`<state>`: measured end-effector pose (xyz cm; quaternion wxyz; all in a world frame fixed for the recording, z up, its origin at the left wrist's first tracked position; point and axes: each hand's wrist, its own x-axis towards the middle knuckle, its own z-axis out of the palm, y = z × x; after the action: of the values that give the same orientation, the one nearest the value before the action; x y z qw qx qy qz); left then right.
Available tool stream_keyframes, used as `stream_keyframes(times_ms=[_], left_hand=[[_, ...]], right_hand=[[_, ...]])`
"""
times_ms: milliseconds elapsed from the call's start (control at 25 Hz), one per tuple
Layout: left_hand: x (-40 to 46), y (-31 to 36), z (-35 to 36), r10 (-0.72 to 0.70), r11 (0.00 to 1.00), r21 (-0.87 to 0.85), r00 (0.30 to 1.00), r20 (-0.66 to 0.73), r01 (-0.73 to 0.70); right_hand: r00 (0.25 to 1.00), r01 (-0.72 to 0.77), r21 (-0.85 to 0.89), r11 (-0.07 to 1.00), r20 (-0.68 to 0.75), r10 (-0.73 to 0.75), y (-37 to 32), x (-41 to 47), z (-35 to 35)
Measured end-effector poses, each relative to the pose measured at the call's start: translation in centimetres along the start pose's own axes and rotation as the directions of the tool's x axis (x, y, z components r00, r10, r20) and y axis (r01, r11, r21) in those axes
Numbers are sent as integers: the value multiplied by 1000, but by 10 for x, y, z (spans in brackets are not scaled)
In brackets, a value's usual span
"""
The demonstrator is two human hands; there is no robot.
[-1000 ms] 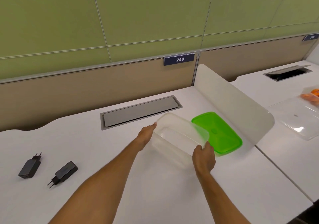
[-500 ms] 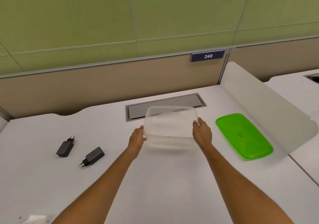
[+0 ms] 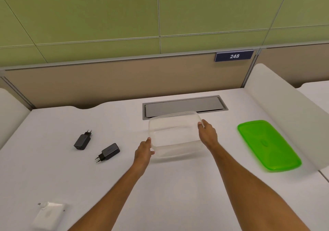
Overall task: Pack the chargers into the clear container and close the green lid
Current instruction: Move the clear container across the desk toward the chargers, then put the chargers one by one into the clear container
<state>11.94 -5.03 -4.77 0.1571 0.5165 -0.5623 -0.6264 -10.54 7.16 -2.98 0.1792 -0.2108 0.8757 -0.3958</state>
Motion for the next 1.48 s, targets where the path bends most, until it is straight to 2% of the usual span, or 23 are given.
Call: stream_keyframes(times_ms=[280, 360, 480, 600, 680, 800, 920, 1000, 1200, 1480], left_hand=[[0, -6, -6, 36, 998, 43, 998, 42, -38], [-2, -9, -9, 56, 996, 70, 997, 52, -60], [-8, -22, -21, 141, 963, 225, 989, 47, -148], [-11, -52, -46, 260, 824, 503, 963, 68, -258], [-10, -76, -67, 324, 656, 688, 939, 115, -310], [-9, -105, -90, 361, 407, 847, 912, 196, -343], [-10, -119, -103, 350, 252, 909, 907, 233, -331], [-10, -123, -108, 333, 205, 923, 910, 247, -326], [-8, -130, -110, 327, 151, 939, 912, 248, -310], [-7, -135, -110, 365, 173, 934, 901, 236, -314]], right_hand=[[998, -57, 60, 997, 28, 55, 11, -6, 6], [999, -46, 14, 999, 6, 46, 9, -8, 7], [986, 51, -197, 979, -149, -81, -3, -12, 12], [934, 230, -275, 934, -208, -291, -29, -22, 24], [887, 363, -348, 864, -157, -435, -49, -33, 39], [771, 560, -448, 697, -27, -636, -74, -53, 65], [652, 703, -497, 508, 165, -741, -92, -73, 97], [603, 759, -489, 430, 281, -746, -101, -83, 118], [523, 842, -439, 314, 521, -674, -107, -100, 165], [511, 860, -388, 332, 676, -531, -117, -104, 216]])
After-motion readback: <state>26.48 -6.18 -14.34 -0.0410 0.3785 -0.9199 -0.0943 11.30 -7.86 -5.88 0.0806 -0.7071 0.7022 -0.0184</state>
